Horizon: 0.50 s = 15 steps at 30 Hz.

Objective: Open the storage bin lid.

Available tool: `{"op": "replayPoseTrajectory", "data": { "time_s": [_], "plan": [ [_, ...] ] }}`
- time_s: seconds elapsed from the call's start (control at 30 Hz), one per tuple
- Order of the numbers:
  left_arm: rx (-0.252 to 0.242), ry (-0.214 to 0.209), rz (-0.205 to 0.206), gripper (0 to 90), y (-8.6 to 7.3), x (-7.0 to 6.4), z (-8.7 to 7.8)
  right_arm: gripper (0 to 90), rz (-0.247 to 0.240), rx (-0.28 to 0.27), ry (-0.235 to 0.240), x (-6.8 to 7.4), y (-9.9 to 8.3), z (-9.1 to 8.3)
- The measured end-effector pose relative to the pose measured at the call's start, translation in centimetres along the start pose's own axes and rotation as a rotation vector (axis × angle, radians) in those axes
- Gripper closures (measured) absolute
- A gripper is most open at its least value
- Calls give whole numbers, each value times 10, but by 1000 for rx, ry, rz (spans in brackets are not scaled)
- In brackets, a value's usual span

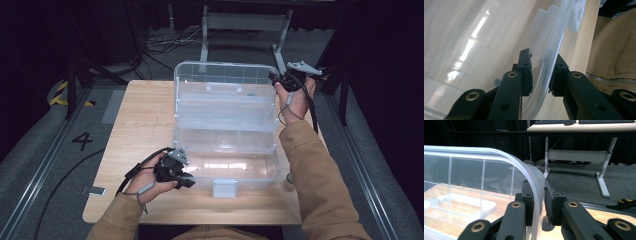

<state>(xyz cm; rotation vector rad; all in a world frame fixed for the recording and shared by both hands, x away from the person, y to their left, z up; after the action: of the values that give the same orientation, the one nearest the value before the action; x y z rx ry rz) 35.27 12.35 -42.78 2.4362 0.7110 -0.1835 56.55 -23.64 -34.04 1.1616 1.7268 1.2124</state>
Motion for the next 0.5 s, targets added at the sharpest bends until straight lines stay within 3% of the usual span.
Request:
{"op": "replayPoseTrajectory", "data": {
  "time_s": [0.5],
  "plan": [
    [7, 0, -3, 751, 0, 0, 0, 789, -3, -3, 23, -5, -5, 11]
  ]
}}
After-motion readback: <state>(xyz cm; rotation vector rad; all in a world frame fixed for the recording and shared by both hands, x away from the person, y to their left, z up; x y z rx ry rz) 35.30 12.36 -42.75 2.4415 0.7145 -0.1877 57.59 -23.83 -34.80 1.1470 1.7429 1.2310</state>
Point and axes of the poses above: each handheld gripper's, and its own axes: z roughly forward along the jaws, y roughly out of its top, x roughly to its left, the point moved 2 cm from there along z, roughly forward along the jaws, and after that the axes turned 8 degrees about -z, right-handed, at the moved point
